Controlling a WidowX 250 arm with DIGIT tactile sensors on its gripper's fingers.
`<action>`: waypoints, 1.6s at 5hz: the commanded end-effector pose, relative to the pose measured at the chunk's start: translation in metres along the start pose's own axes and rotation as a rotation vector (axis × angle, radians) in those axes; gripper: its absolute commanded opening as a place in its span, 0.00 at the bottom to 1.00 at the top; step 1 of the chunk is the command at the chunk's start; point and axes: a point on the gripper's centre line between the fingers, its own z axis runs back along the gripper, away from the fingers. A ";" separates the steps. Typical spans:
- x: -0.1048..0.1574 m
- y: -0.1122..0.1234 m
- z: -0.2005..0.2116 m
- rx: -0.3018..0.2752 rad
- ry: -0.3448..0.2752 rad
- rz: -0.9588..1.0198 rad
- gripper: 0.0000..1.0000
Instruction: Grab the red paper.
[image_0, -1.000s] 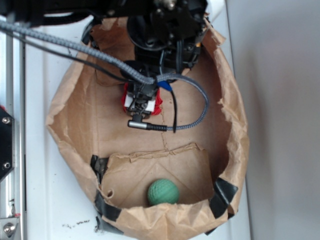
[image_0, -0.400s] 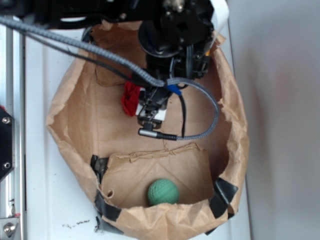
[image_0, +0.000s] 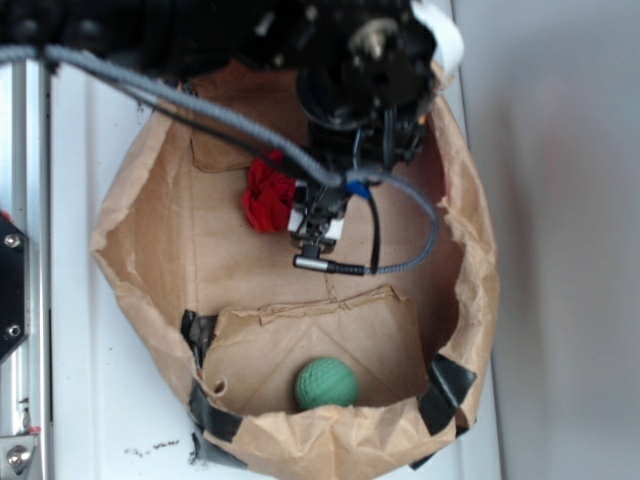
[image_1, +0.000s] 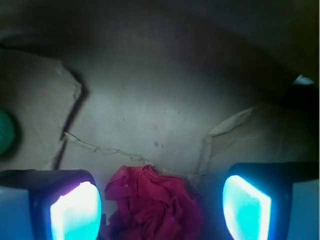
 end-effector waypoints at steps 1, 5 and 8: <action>-0.012 -0.008 -0.015 0.022 0.047 -0.035 1.00; -0.020 -0.021 -0.046 0.022 0.087 -0.032 0.00; -0.037 -0.032 0.052 0.006 -0.115 -0.025 0.00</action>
